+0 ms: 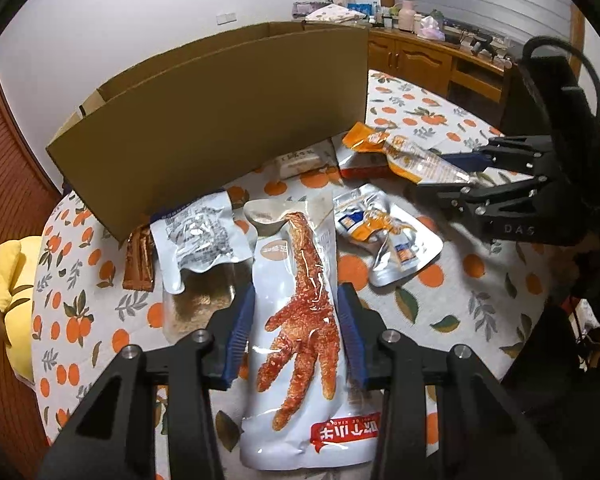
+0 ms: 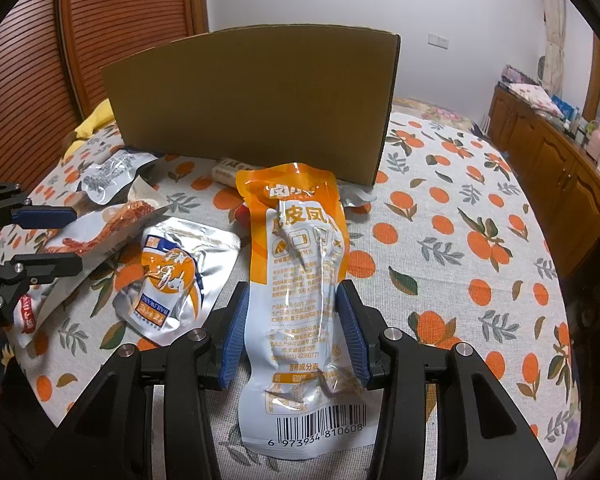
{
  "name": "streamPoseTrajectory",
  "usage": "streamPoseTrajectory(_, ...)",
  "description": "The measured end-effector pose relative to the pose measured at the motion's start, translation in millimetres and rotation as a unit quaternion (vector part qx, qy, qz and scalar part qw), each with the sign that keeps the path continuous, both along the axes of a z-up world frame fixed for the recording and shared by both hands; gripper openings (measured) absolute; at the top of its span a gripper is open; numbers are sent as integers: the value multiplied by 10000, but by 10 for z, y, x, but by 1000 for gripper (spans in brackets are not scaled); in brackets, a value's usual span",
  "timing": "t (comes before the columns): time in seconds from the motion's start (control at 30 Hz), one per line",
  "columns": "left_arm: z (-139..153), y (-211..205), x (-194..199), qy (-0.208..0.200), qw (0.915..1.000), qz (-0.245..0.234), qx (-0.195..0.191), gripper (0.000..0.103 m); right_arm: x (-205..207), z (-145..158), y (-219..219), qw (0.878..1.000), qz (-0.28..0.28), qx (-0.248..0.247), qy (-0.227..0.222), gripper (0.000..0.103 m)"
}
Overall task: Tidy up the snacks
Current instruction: 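Lift both packs and lower them into the box, opening both tools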
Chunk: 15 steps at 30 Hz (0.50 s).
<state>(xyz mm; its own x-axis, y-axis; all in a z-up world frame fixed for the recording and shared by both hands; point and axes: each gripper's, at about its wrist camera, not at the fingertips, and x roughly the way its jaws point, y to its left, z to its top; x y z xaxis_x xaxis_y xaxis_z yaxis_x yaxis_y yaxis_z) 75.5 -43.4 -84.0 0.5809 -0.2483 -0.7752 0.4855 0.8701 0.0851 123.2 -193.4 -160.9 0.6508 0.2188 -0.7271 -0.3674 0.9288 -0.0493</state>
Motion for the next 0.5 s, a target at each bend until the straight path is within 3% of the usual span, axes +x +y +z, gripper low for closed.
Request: streamPoseTrajectory(0.5, 322, -32, -15, -368, 9983, 46, -452, 41, -74, 130, -49, 9995, 67, 219, -215, 42)
